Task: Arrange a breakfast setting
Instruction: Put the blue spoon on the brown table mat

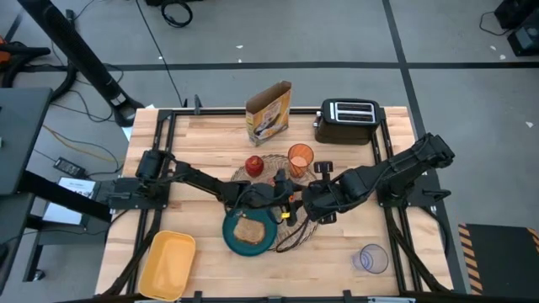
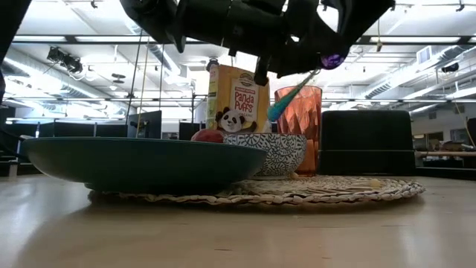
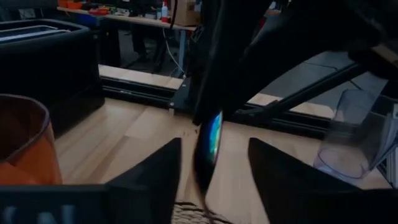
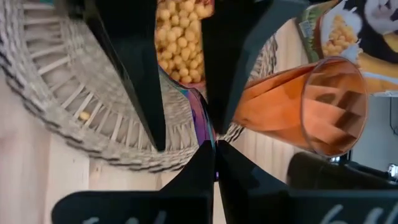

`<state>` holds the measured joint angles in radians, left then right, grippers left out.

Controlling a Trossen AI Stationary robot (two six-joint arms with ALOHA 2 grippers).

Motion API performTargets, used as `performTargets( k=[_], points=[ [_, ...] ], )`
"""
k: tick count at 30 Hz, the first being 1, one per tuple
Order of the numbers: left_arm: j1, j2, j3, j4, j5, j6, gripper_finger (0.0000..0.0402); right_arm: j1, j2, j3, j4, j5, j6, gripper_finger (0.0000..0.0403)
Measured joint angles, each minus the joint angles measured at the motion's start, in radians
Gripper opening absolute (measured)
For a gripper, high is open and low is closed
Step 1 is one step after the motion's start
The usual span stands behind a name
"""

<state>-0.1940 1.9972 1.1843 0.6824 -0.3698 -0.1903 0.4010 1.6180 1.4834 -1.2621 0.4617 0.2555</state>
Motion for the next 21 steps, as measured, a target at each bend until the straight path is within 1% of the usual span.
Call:
performTargets(
  k=[7, 10, 13, 16, 18, 21],
  points=[
    [0.001, 0.0, 0.0, -0.005, -0.006, 0.0, 0.0075, -0.017, 0.0, 0.0, 0.017, -0.011, -0.005, 0.0014],
    [0.001, 0.0, 0.0, -0.006, -0.014, 0.011, 0.0025, -0.019, 0.0, 0.0, 0.021, -0.022, -0.001, 0.002],
    [0.001, 0.0, -0.001, -0.002, -0.023, -0.001, 0.002, -0.017, 0.0, 0.001, 0.024, -0.03, -0.02, 0.0034],
    [-0.005, 0.0, 0.0, 0.007, -0.041, -0.009, 0.002, -0.004, 0.0, 0.001, 0.035, -0.019, -0.028, 0.0056],
    [-0.012, 0.0, 0.0, 0.015, -0.054, -0.008, 0.002, 0.01, -0.004, 0.001, 0.026, 0.009, -0.027, 0.0075],
    [-0.036, -0.007, 0.0, 0.051, -0.113, 0.03, 0.002, 0.042, -0.033, 0.0, -0.005, 0.083, 0.027, 0.0104]
  ],
)
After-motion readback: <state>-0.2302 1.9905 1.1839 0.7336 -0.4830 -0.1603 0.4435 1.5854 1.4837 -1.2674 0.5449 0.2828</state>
